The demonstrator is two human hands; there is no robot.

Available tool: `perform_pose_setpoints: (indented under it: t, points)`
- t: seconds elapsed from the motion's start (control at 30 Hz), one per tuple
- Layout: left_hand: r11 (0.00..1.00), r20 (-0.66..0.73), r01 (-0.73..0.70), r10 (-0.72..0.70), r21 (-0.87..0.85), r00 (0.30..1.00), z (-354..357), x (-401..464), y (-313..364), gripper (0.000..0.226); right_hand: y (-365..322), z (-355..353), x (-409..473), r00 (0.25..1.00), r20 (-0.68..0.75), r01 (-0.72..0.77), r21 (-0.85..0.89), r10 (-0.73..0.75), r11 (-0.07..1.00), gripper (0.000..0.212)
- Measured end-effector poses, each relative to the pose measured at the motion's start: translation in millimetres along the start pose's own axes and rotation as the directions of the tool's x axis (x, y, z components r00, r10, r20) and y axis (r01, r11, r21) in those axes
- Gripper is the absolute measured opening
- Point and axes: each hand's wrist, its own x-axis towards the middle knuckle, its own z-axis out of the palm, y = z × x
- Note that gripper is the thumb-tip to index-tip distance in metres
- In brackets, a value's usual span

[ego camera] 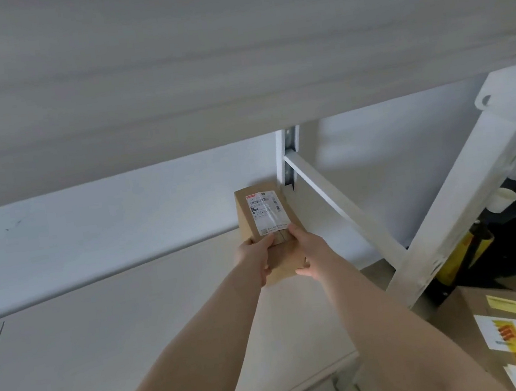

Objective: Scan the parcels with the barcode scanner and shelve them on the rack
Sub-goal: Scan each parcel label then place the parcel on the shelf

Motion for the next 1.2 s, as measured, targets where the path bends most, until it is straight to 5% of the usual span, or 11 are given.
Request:
perform_pose_setpoints:
  t: [0.5, 0.77, 0.97, 1.1, 1.2]
  points:
    - [0.998, -0.088, -0.002, -0.004, -0.069, 0.996, 16, 12, 13, 0.013, -24, 2, 23, 0.994, 0.107, 0.013, 0.038, -0.017, 0.999, 0.026]
    - [0.992, -0.173, -0.119, 0.112, -0.032, 0.979, 20, 8, 2, 0.032, -16, 5, 20, 0.995, 0.069, 0.088, -0.143, -0.079, 0.986, 0.037]
    - [0.997, -0.086, -0.005, 0.012, 0.083, 0.996, 10, -7, 8, 0.072, -12, 4, 35, 0.994, 0.027, 0.106, -0.249, -0.102, 0.963, 0.122]
    - [0.998, -0.112, 0.06, -0.058, 0.018, 0.992, -18, -21, 2, 0.068, -12, 10, -7, 0.92, -0.163, 0.261, -0.426, -0.358, 0.866, 0.076]
    - [0.987, -0.125, -0.015, -0.006, -0.161, 0.992, -48, -33, -6, 0.021, -5, 22, -33, 0.682, -0.246, 0.487, -0.551, -0.689, 0.678, 0.042]
